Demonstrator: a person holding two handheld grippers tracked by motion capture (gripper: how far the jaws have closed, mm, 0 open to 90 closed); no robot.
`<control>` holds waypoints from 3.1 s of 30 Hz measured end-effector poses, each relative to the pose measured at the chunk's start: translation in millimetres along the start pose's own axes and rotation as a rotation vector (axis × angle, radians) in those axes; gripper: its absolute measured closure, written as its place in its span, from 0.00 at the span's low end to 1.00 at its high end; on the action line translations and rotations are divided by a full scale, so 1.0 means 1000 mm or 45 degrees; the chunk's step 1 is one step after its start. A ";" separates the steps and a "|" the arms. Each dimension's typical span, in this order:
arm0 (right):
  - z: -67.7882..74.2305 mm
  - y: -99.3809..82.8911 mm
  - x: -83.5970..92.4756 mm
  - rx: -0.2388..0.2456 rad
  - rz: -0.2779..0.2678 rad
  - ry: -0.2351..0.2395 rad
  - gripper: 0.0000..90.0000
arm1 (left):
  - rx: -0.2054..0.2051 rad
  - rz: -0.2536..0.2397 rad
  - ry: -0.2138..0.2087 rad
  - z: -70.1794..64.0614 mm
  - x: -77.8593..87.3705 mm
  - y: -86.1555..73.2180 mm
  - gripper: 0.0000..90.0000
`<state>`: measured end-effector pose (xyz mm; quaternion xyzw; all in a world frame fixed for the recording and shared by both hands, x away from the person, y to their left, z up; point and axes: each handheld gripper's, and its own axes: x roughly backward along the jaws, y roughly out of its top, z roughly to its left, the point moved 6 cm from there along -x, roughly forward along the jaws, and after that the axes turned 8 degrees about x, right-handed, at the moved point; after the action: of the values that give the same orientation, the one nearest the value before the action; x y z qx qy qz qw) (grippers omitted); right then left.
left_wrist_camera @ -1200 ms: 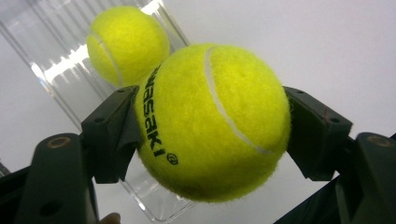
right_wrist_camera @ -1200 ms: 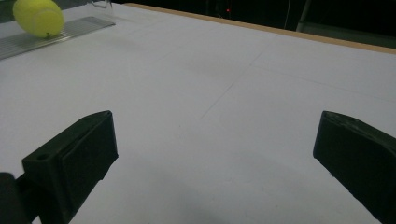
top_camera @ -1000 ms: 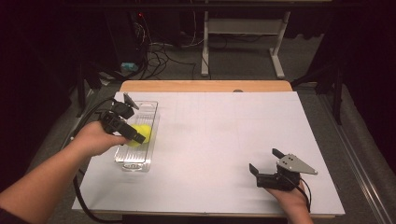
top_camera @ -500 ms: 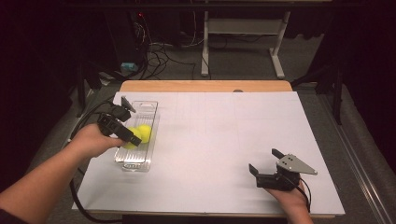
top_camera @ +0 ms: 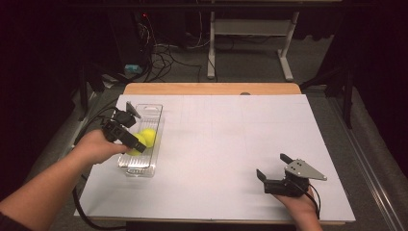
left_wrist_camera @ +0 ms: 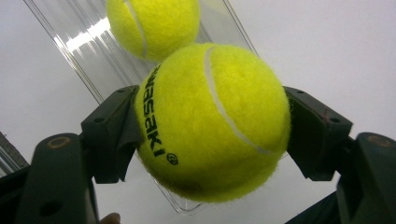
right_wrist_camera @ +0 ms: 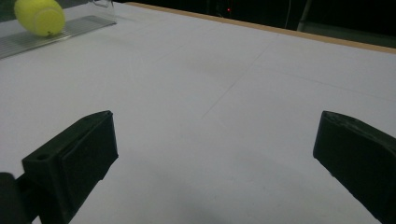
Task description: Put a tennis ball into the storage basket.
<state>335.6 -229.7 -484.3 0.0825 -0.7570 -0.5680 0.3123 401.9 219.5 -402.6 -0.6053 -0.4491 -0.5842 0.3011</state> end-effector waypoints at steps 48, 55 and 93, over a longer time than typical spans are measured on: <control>0.001 -0.001 -0.001 -0.001 0.005 0.005 0.00 | 0.000 0.037 -0.012 0.001 -0.021 0.004 0.01; 0.001 -0.001 -0.001 -0.002 0.005 0.004 0.00 | 0.006 0.027 -0.004 0.001 -0.022 0.004 0.01; 0.002 0.000 0.000 0.007 0.004 0.005 0.00 | -0.112 0.014 0.005 -0.054 -0.025 0.028 0.01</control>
<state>334.9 -228.4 -484.9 0.0830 -0.7580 -0.5654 0.3144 405.4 154.9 -415.4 -0.6192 -0.4189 -0.6029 0.2785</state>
